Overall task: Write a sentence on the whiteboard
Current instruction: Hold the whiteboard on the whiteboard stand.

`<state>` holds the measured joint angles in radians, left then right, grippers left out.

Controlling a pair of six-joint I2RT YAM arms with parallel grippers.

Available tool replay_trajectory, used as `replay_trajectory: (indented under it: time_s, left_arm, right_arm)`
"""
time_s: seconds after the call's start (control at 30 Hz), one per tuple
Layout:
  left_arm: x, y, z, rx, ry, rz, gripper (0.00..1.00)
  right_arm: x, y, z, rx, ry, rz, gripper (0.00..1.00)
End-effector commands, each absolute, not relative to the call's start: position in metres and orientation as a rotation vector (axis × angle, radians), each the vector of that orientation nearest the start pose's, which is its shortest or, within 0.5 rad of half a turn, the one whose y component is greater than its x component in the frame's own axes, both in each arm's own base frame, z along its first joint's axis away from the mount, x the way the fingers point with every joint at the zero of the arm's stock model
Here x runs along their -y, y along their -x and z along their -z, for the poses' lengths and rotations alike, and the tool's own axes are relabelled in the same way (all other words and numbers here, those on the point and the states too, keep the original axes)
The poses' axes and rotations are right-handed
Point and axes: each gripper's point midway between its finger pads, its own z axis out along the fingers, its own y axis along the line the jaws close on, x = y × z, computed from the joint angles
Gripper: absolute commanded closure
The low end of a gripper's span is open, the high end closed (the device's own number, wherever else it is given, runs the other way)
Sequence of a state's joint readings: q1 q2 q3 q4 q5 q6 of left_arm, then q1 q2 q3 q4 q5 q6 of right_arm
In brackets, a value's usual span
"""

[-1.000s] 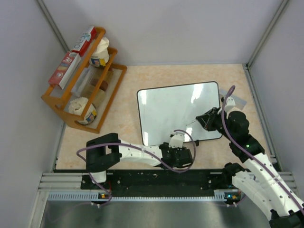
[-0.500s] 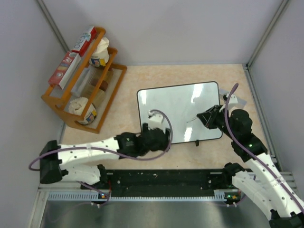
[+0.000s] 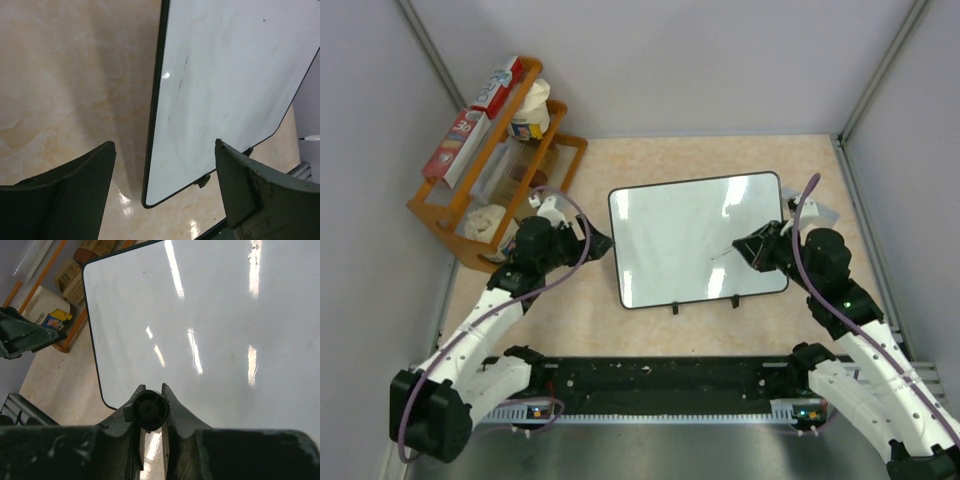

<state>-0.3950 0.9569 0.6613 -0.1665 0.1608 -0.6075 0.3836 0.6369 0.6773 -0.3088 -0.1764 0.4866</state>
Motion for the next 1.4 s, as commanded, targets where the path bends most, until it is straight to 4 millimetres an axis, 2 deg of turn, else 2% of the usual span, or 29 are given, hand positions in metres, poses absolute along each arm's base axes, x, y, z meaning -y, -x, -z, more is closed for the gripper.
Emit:
replay_trajectory:
  time_s: [0.0, 0.03, 0.13, 0.33, 0.47, 0.67, 0.8, 1.0, 1.03, 1.07, 1.13, 1.17, 1.23, 1.3, 1.33, 1.37]
  left_arm:
    - [0.178, -0.270, -0.201, -1.994, 0.052, 1.126, 0.16]
    - [0.170, -0.276, -0.205, -1.960, 0.065, 1.132, 0.16]
    - [0.167, -0.271, -0.202, -1.956, 0.048, 1.183, 0.15]
    - [0.168, -0.272, -0.197, -1.930, -0.024, 1.199, 0.13]
    - [0.174, -0.276, -0.200, -1.894, -0.106, 1.250, 0.15]
    - [0.162, -0.294, -0.192, -1.915, -0.102, 1.126, 0.16]
    - [0.156, -0.300, -0.193, -1.929, -0.119, 1.080, 0.16]
    - [0.169, -0.301, -0.192, -1.914, -0.211, 1.192, 0.17]
    - [0.171, -0.303, -0.188, -1.923, -0.210, 1.210, 0.17]
    - [0.174, -0.305, -0.193, -1.889, -0.240, 1.229, 0.17]
    - [0.177, -0.310, -0.187, -1.892, -0.252, 1.261, 0.18]
    - [0.179, -0.314, -0.193, -1.865, -0.281, 1.270, 0.18]
    - [0.181, -0.322, -0.186, -1.884, -0.271, 1.284, 0.20]
    - [0.184, -0.327, -0.191, -1.852, -0.311, 1.313, 0.21]
    - [0.187, -0.330, -0.184, -1.871, -0.311, 1.339, 0.21]
    - [0.188, -0.334, -0.187, -1.862, -0.324, 1.351, 0.22]
  right_arm:
    - [-0.149, -0.236, -0.268, -1.837, 0.058, -0.775, 1.00]
    - [-0.150, -0.235, -0.269, -1.838, 0.061, -0.781, 1.00]
    - [-0.152, -0.237, -0.263, -1.858, 0.067, -0.787, 1.00]
    - [-0.157, -0.244, -0.265, -1.855, 0.085, -0.794, 1.00]
    - [-0.162, -0.249, -0.267, -1.845, 0.099, -0.808, 1.00]
    - [-0.170, -0.249, -0.273, -1.810, 0.100, -0.875, 1.00]
    - [-0.175, -0.251, -0.274, -1.796, 0.096, -0.911, 1.00]
    - [-0.181, -0.249, -0.274, -1.801, 0.112, -0.952, 1.00]
    - [-0.182, -0.248, -0.277, -1.784, 0.121, -0.961, 1.00]
    - [-0.185, -0.245, -0.278, -1.774, 0.141, -0.979, 1.00]
    - [-0.185, -0.242, -0.282, -1.758, 0.157, -0.987, 1.00]
    - [-0.185, -0.240, -0.286, -1.740, 0.165, -0.988, 1.00]
    - [-0.184, -0.238, -0.291, -1.723, 0.173, -0.988, 1.00]
    - [-0.183, -0.235, -0.295, -1.708, 0.181, -0.991, 1.00]
    - [-0.183, -0.234, -0.296, -1.705, 0.183, -0.993, 1.00]
    - [-0.184, -0.233, -0.296, -1.704, 0.187, -0.996, 1.00]
